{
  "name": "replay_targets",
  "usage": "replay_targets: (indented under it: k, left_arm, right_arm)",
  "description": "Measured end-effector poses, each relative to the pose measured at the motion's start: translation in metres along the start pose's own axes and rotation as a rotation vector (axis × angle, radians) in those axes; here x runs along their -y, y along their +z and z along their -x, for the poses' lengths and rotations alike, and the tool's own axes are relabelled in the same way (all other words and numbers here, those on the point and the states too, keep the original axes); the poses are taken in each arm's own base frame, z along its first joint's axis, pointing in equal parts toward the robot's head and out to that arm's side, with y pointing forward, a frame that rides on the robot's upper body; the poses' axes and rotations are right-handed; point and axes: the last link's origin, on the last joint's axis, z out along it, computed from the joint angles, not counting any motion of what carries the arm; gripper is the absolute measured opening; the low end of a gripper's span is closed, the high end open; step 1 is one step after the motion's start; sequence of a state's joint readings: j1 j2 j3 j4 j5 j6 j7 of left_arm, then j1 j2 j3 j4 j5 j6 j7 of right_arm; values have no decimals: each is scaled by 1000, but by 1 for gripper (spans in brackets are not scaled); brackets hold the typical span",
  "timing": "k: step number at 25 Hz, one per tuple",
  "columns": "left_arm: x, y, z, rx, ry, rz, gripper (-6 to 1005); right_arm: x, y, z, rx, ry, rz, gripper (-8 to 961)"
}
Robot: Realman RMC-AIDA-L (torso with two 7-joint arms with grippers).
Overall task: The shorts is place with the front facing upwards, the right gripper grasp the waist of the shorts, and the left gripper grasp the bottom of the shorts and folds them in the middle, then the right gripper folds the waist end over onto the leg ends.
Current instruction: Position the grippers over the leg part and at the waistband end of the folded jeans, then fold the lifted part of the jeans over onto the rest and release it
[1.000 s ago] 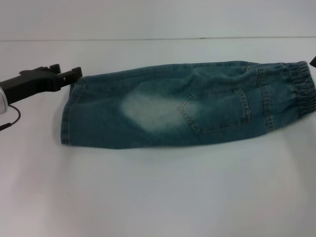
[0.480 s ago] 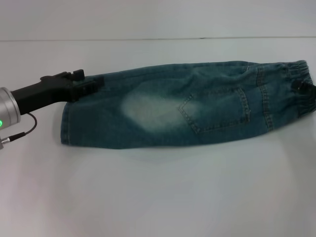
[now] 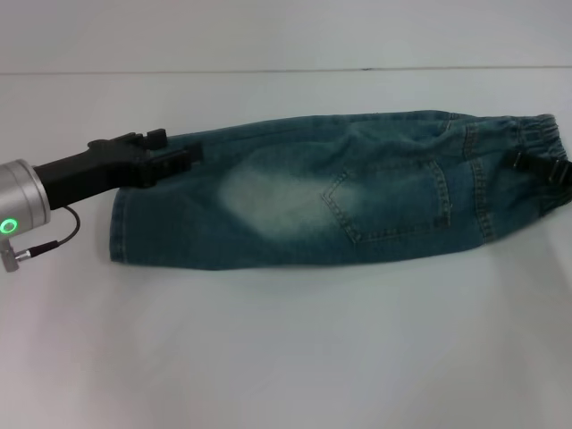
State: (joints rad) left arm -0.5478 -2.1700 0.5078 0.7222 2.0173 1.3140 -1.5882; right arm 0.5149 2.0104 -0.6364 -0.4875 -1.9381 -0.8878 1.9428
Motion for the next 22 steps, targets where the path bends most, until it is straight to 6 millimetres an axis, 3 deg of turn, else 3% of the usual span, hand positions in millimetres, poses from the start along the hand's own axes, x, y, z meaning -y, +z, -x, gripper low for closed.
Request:
replay_targets:
  k: [3, 8, 13, 16, 22]
  left_arm:
    - [-3, 1, -1, -28, 21, 15, 735]
    - [-10, 8, 4, -118, 45, 41, 727]
    - [-25, 24, 16, -180, 86, 82, 680]
    - [-39, 40, 24, -201, 120, 115, 652]
    - [-68, 65, 44, -307, 271, 70, 595]
  right_arm:
    - [-4, -3, -1, 3, -14, 35, 944]
    - [-14, -11, 0, 27, -42, 111, 832]
    - [-20, -20, 4, 34, -27, 179, 619]
    - [-23, -28, 5, 40, -9, 217, 398]
    - [-30, -41, 7, 22, 21, 287, 267]
